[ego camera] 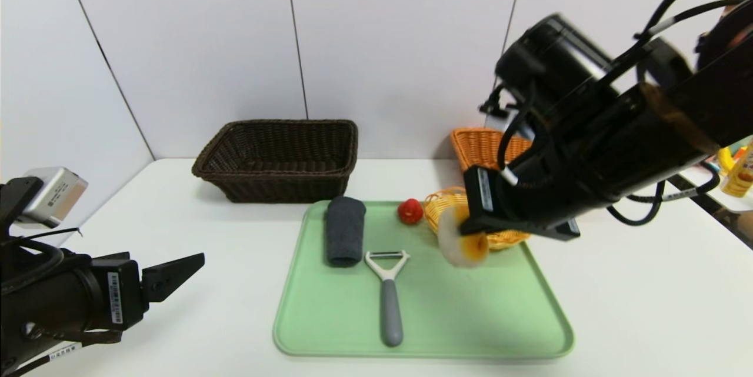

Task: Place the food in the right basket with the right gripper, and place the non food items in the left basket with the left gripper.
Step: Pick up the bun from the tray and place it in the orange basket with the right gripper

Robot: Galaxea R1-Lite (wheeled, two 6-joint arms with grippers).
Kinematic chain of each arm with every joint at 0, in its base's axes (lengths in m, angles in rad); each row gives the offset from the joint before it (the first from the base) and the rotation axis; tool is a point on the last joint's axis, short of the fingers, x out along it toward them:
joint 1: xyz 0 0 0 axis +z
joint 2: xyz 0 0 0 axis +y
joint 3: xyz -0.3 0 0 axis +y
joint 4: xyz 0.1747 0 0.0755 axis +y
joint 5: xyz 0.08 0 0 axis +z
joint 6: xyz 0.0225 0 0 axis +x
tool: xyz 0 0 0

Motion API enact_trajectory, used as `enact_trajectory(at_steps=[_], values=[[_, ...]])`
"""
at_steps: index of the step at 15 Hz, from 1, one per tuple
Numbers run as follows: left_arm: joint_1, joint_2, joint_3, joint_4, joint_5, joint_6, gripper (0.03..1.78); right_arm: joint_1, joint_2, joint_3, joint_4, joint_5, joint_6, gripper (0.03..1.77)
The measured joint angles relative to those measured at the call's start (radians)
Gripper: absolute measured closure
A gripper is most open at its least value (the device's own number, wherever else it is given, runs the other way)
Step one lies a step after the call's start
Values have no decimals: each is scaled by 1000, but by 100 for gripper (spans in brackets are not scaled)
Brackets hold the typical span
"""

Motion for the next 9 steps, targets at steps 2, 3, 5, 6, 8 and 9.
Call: enact_trajectory(at_steps=[2,3,5,6,8,9], values=[[0,1,1,-1,1,2,12,-94,-47,-2,-186,-21,-108,174],[0,1,1,0,1,3,12,-144,-54,0,-272,-42,-151,174],[0,0,1,0,1,3,12,-244,-32,3,-429,-77,-195,174],[0,0,1,0,2,3,12,-293,-8,3,-486,-87,-207,174],[0,1,2,0,1,3,12,-372,47,4,-534,-96,-218,174],[0,2,2,0,1,3,12,-397,78,0,-540,-96,-220,174]])
